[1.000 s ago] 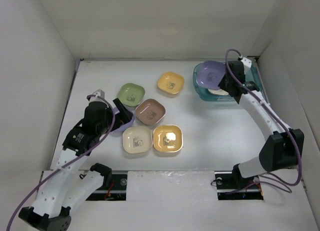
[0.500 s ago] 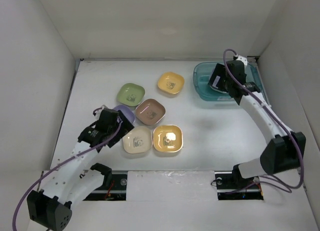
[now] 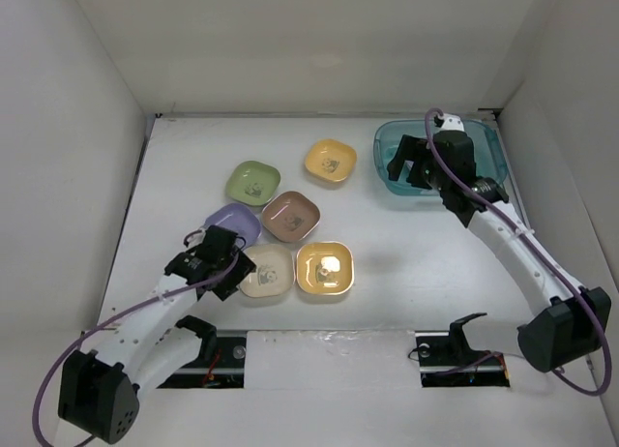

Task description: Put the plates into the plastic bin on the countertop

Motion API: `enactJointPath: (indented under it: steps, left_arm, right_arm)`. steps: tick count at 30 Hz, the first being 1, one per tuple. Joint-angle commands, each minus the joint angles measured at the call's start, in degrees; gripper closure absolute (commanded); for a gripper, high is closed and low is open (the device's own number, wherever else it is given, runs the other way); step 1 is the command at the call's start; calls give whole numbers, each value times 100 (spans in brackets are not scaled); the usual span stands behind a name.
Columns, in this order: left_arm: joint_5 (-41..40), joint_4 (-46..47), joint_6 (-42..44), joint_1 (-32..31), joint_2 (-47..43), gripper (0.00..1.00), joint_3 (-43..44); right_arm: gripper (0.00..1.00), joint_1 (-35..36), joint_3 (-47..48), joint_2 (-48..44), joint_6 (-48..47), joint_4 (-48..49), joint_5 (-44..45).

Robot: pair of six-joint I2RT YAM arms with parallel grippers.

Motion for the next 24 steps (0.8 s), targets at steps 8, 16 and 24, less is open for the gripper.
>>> enactJointPath:
  steps: [8, 16, 24]
  left_arm:
    - [-408, 598, -582, -853, 1492, 69, 34]
    - [-1190, -516, -1682, -1883, 1477, 100, 806]
    - [-1656, -793, -1060, -1883, 625, 100, 1791]
  right_arm:
    - [0, -9, 87, -246, -224, 294, -491]
    - [0, -122, 87, -246, -224, 408, -684]
    - [0, 158, -88, -62, -584, 584, -1535]
